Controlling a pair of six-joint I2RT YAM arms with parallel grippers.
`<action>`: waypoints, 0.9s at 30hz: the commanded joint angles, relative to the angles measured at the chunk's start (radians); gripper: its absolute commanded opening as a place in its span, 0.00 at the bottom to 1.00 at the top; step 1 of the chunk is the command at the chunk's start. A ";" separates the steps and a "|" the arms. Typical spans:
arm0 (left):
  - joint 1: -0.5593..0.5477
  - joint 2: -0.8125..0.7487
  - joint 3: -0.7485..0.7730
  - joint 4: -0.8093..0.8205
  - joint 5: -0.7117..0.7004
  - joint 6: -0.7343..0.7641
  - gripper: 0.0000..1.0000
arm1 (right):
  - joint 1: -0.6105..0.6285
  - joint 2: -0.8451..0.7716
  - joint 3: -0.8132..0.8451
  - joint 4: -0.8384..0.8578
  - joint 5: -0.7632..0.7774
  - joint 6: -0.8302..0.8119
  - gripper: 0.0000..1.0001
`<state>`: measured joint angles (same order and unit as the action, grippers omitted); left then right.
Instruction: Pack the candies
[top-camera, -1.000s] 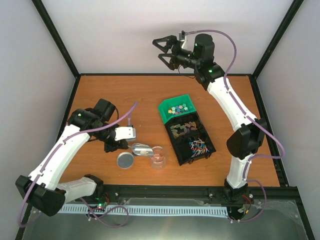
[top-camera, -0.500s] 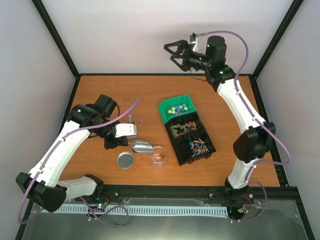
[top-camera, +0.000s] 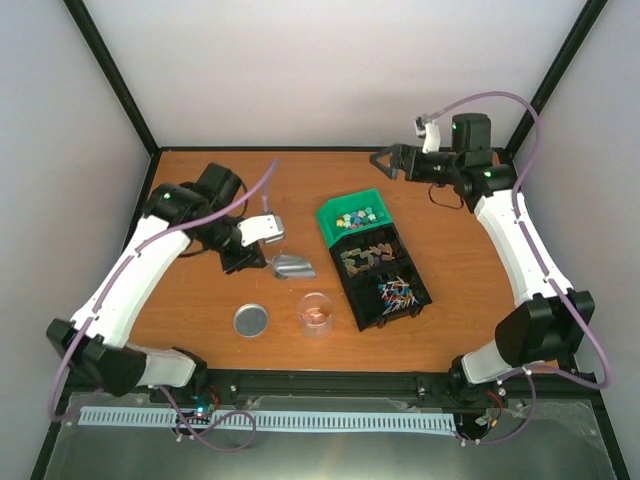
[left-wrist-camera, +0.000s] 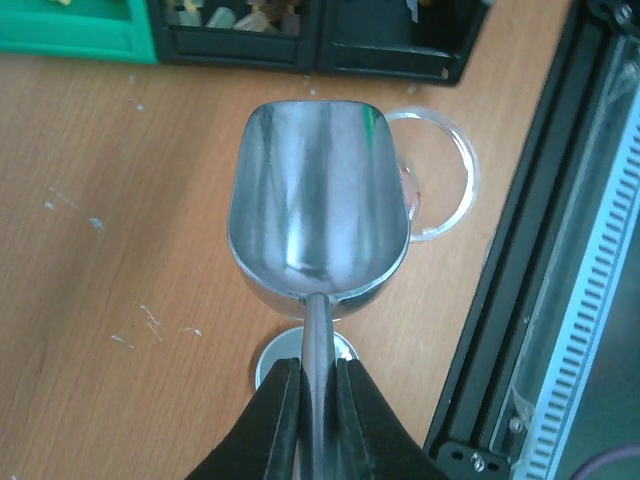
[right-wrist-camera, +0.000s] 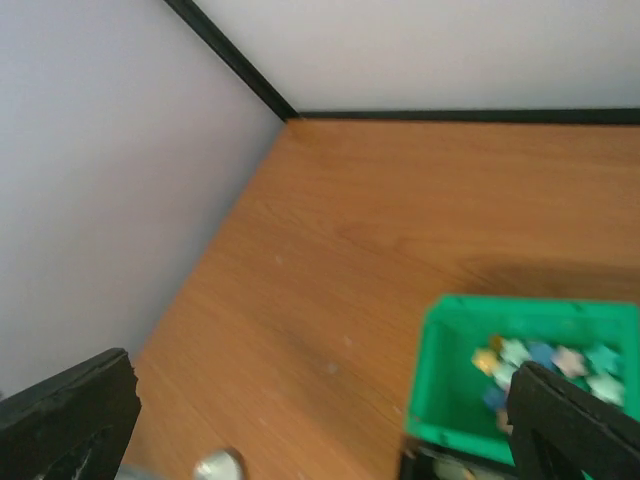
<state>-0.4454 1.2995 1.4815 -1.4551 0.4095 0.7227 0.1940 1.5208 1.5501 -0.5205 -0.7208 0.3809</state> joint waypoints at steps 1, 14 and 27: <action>-0.006 0.125 0.126 0.044 -0.027 -0.204 0.01 | -0.018 -0.059 -0.063 -0.265 0.115 -0.391 0.97; -0.205 0.546 0.574 -0.096 -0.275 -0.287 0.01 | -0.103 -0.072 -0.283 -0.343 0.326 -0.652 0.75; -0.322 0.915 0.928 -0.170 -0.409 -0.296 0.01 | -0.106 0.066 -0.364 -0.282 0.207 -0.583 0.48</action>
<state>-0.7437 2.1853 2.3444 -1.5803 0.0792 0.4595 0.0917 1.5360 1.2053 -0.8391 -0.4709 -0.2363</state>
